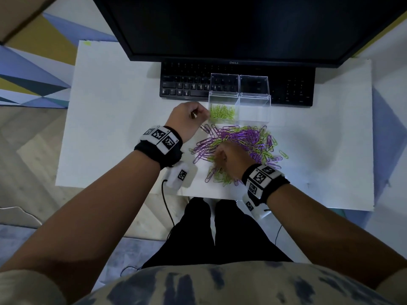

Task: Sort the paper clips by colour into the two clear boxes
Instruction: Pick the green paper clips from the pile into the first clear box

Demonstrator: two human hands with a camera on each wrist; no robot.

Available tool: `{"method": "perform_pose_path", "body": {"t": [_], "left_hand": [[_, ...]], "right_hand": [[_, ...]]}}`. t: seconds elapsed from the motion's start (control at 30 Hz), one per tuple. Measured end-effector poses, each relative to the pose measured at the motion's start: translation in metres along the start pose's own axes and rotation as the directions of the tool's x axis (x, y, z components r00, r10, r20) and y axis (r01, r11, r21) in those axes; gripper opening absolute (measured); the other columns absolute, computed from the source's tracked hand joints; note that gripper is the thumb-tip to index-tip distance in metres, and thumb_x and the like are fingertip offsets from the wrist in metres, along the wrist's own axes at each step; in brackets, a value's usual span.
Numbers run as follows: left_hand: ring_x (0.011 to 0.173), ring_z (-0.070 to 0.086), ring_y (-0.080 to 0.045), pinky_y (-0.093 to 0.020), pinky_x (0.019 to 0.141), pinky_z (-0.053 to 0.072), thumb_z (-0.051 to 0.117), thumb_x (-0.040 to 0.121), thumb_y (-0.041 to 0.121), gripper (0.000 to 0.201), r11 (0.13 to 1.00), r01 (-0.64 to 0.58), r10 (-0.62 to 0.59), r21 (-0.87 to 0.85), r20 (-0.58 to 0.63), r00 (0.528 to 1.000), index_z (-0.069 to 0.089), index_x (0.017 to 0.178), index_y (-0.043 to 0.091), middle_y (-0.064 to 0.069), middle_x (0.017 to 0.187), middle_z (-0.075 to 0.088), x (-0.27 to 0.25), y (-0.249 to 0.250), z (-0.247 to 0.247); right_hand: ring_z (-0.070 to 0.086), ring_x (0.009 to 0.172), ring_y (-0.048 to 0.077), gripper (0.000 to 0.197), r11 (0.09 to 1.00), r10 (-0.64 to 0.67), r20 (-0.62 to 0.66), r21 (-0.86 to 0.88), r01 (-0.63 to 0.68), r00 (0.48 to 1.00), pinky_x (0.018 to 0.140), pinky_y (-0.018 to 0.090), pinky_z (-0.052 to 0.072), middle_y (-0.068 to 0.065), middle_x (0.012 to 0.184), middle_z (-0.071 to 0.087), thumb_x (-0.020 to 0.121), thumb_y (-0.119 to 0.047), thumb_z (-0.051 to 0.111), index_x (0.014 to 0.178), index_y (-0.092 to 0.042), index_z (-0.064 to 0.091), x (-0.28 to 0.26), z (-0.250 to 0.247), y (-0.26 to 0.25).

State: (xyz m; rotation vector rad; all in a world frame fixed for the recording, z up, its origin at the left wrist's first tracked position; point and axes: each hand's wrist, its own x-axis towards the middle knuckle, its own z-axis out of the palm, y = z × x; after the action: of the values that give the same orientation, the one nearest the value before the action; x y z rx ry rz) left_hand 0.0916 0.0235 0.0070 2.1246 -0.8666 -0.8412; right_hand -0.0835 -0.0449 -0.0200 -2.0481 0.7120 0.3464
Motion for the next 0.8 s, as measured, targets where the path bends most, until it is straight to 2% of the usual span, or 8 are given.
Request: {"method": "perform_pose_path", "body": {"t": [0.1,0.2,0.27,0.43,0.53,0.63,0.7,0.8], "left_hand": [[0.073,0.052,-0.006,-0.01,0.065,0.041,0.055,0.094,0.021,0.014,0.988,-0.091,0.095,0.128,-0.023,0.995,0.066,0.092,0.013,0.006,0.087,0.062,0.019,0.018,0.002],[0.082,0.054,-0.012,-0.021,0.073,0.043,0.051,0.095,0.015,0.014,0.945,-0.161,0.158,0.284,0.036,0.987,0.064,0.095,0.009,-0.002,0.095,0.06,0.039,0.03,0.008],[0.087,0.057,-0.017,-0.023,0.074,0.045,0.049,0.095,0.01,0.016,0.906,-0.204,0.176,0.371,0.109,0.978,0.064,0.098,0.007,-0.007,0.102,0.06,0.048,0.034,0.015],[0.102,0.061,-0.026,-0.029,0.087,0.049,0.05,0.092,0.002,0.025,0.83,-0.286,0.194,0.479,0.233,0.953,0.064,0.112,0.007,-0.014,0.119,0.058,0.056,0.03,0.027],[0.099,0.061,-0.025,-0.028,0.083,0.048,0.055,0.09,0.003,0.029,0.829,-0.284,0.191,0.482,0.233,0.954,0.061,0.118,0.009,-0.012,0.119,0.058,0.055,0.03,0.03],[0.105,0.06,-0.024,-0.028,0.088,0.048,0.058,0.089,0.007,0.031,0.854,-0.265,0.191,0.447,0.203,0.96,0.059,0.12,0.012,-0.01,0.125,0.057,0.051,0.03,0.027],[0.106,0.059,-0.019,-0.022,0.086,0.045,0.059,0.089,0.009,0.028,0.893,-0.245,0.205,0.377,0.142,0.968,0.061,0.116,0.014,-0.006,0.123,0.058,0.046,0.029,0.021],[0.102,0.059,-0.012,-0.017,0.084,0.042,0.062,0.087,0.012,0.022,0.967,-0.174,0.178,0.186,-0.004,0.984,0.064,0.109,0.016,0.002,0.113,0.063,0.033,0.022,0.013]], "right_hand": [[0.058,0.08,0.011,0.004,0.989,0.072,-0.054,0.135,-0.064,0.996,0.062,0.02,0.041,-0.004,0.088,0.061,0.09,-0.014,0.057,0.089,-0.015,0.061,-0.001,-0.018,0.001],[0.055,0.069,0.007,0.014,0.972,0.118,-0.138,0.219,-0.086,0.983,0.061,0.022,0.043,0.001,0.084,0.064,0.09,-0.024,0.059,0.091,-0.011,0.063,-0.001,-0.045,0.0],[0.052,0.061,0.006,0.01,0.951,0.128,-0.191,0.301,-0.066,0.973,0.059,0.023,0.044,0.0,0.08,0.064,0.087,-0.023,0.062,0.088,-0.013,0.063,0.001,-0.064,-0.003],[0.053,0.064,0.003,0.009,0.951,0.133,-0.298,0.306,-0.037,0.945,0.061,0.019,0.044,-0.003,0.084,0.064,0.085,-0.015,0.063,0.089,-0.007,0.065,0.021,-0.095,-0.009],[0.053,0.067,0.007,0.009,0.987,0.056,-0.345,0.162,0.001,0.937,0.061,0.016,0.044,-0.002,0.077,0.061,0.085,-0.01,0.061,0.092,-0.007,0.066,0.04,-0.098,-0.014],[0.059,0.073,0.014,0.017,1.0,-0.006,-0.315,-0.014,0.002,0.949,0.072,0.026,0.05,0.007,0.085,0.065,0.087,-0.005,0.053,0.095,-0.003,0.069,0.057,-0.095,-0.022],[0.063,0.085,0.022,0.021,0.992,-0.052,-0.287,-0.127,0.015,0.956,0.081,0.03,0.051,0.012,0.094,0.068,0.089,-0.003,0.049,0.093,-0.001,0.069,0.065,-0.091,-0.03],[0.061,0.093,0.027,0.022,0.967,-0.086,-0.228,-0.255,0.025,0.97,0.082,0.028,0.046,0.014,0.103,0.065,0.088,0.003,0.046,0.093,-0.004,0.067,0.073,-0.084,-0.04]]}}
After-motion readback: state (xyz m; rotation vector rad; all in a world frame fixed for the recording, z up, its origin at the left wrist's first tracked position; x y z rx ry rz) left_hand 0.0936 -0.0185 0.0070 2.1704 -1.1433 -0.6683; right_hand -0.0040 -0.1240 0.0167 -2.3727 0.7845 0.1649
